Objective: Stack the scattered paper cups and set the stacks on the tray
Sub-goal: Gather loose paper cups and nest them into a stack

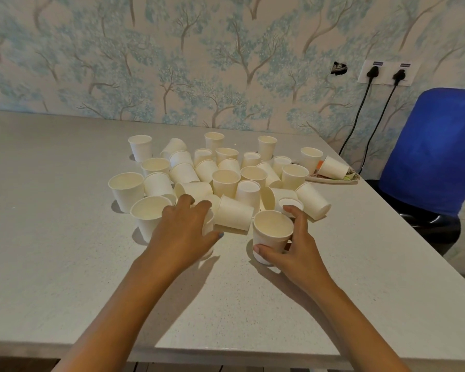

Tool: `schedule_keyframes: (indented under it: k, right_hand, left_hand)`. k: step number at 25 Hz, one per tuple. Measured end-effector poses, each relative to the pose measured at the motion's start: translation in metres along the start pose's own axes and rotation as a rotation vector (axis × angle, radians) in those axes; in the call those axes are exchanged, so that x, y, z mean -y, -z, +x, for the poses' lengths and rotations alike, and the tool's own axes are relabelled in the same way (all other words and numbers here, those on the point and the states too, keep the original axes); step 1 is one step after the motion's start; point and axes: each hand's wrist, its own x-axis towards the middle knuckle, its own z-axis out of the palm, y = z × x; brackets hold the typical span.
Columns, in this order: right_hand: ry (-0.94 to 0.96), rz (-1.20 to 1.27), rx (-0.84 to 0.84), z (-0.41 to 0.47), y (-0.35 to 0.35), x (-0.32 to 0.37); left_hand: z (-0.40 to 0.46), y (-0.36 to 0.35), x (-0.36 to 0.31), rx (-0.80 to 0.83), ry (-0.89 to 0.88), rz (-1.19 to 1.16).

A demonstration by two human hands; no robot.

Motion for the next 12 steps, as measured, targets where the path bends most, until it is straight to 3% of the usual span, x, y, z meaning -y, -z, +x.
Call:
schedule_keyframes:
  k: [8,12]
  right_hand:
    - [0.007,-0.011,-0.008,-0.001,-0.001,-0.007]
    - [0.020,-0.020,-0.016,-0.001,-0.002,-0.007]
  left_hand:
    - [0.004,-0.009,-0.003,-0.085,-0.022,-0.104]
    - [0.008,0.006,-0.018,-0.372,-0.114,-0.274]
